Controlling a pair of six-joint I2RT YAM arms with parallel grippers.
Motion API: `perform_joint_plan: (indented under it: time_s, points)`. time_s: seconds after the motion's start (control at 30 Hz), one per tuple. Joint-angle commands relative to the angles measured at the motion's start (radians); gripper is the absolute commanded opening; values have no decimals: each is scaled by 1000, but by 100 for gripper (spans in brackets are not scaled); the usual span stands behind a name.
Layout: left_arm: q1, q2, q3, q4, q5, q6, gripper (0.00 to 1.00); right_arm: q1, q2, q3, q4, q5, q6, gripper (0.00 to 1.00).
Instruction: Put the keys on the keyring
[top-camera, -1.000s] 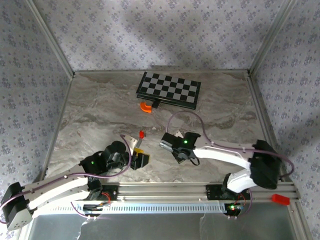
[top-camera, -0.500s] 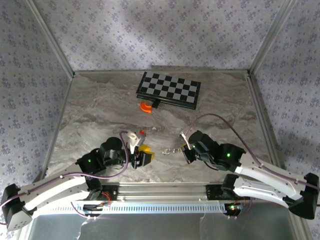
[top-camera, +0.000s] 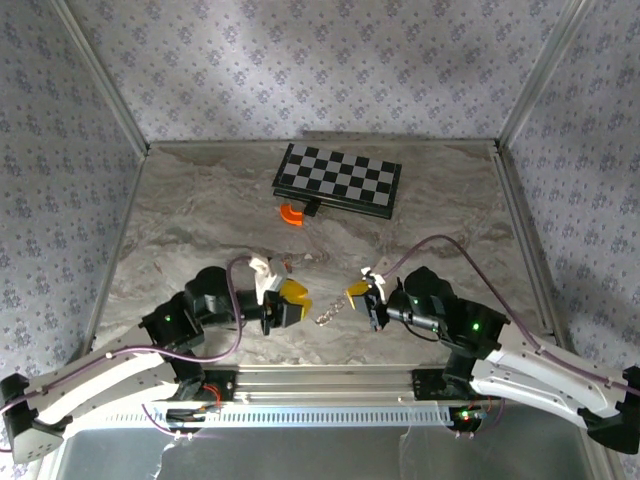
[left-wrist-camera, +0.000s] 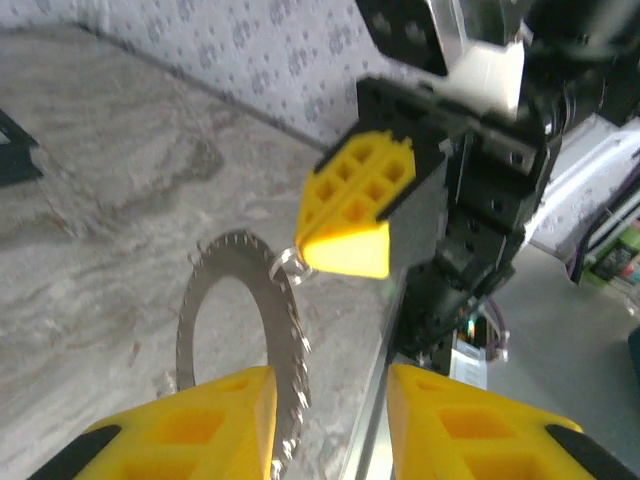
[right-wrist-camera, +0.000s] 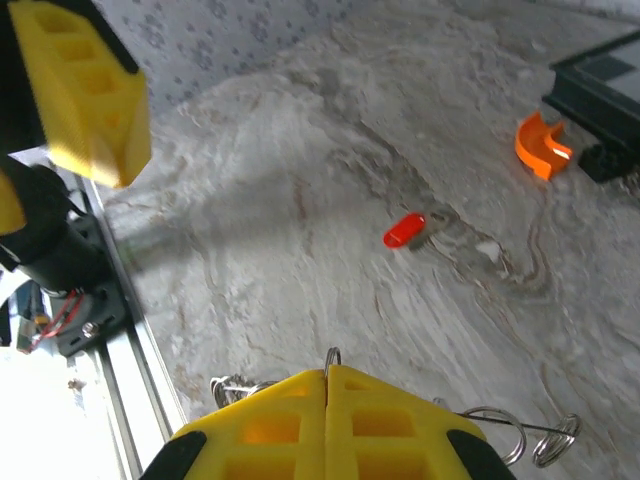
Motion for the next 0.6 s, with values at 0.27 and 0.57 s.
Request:
perform_joint_plan:
  time_s: [0.27, 0.57]
  points:
    - [19, 48, -31, 87, -66, -23, 32, -2, 39, -87, 160, 28, -23, 0]
    - [41, 18, -141, 207, 87, 5, 35, -14, 15, -119, 239, -103, -37, 0]
